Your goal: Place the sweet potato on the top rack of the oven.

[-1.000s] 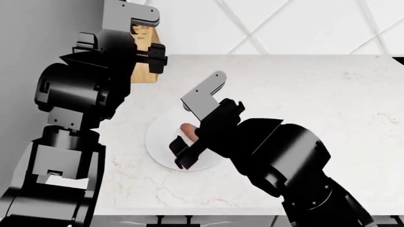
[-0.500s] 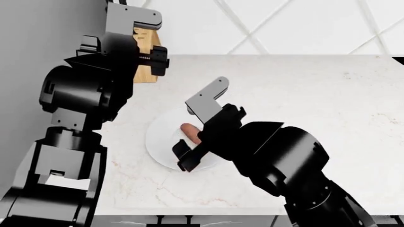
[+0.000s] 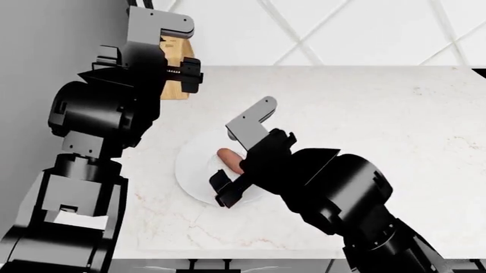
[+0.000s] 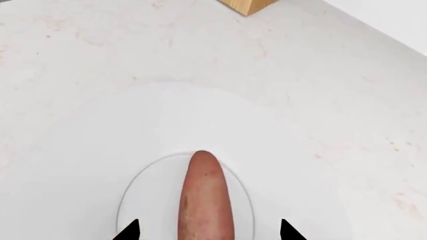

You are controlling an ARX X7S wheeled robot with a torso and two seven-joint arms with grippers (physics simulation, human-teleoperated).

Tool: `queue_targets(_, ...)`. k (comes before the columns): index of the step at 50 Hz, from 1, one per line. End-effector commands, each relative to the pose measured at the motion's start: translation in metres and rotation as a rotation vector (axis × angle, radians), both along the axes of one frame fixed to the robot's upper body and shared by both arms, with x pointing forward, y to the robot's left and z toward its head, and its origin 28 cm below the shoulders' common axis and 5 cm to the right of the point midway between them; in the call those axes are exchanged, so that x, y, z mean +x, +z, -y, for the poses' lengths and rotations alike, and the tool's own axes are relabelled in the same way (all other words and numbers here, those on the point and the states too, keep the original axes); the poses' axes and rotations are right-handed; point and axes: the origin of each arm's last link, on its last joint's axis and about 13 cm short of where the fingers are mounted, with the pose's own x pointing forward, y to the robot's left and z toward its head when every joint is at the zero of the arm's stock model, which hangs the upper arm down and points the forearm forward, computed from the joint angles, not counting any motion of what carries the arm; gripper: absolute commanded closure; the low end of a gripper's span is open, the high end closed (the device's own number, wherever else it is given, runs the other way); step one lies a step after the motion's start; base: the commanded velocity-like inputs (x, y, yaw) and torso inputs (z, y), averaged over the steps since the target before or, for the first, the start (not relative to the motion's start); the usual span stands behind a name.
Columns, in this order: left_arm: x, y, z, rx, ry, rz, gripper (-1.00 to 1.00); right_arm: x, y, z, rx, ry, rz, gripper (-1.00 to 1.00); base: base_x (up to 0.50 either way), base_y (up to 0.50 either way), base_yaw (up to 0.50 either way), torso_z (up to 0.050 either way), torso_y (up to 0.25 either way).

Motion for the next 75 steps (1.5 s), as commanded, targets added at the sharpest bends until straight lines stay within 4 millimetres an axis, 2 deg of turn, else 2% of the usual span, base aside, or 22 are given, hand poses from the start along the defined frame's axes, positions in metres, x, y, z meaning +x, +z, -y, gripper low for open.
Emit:
queue_targets(1, 0.0, -0.002, -0.001, -0.002, 0.003, -0.003, -1.0, 0.001, -0.004, -0.001, -0.001, 0.001, -0.008, -1.0, 0.0, 0.0, 0.0, 0.0, 0.0)
queue_targets(13, 0.0, -0.002, -0.001, -0.004, 0.003, -0.002, -1.0, 0.002, -0.005, 0.0, -0.004, -0.003, -0.008, -1.0, 0.0, 0.0, 0.0, 0.0, 0.0)
queue_targets(14, 0.0, -0.002, -0.001, -0.001, 0.003, -0.002, -1.0, 0.002, -0.006, 0.001, -0.003, -0.013, -0.004, 1.0, 0.0, 0.0, 0.0, 0.0, 0.0)
queue_targets(31, -0.001, -0.003, 0.0, 0.004, 0.002, -0.002, -1.0, 0.001, -0.006, 0.003, -0.003, -0.016, -0.001, 1.0, 0.0, 0.0, 0.0, 0.0, 0.0)
queue_targets(50, -0.002, 0.001, -0.001, -0.005, 0.004, 0.006, -1.0, -0.012, 0.02, 0.006, 0.01, -0.013, 0.114, 1.0, 0.0, 0.0, 0.0, 0.0, 0.0)
queue_targets(75, -0.005, -0.001, -0.004, -0.012, 0.012, 0.01, -1.0, -0.002, 0.051, 0.033, 0.109, -0.238, 0.268, 1.0, 0.0, 0.0, 0.0, 0.0, 0.0)
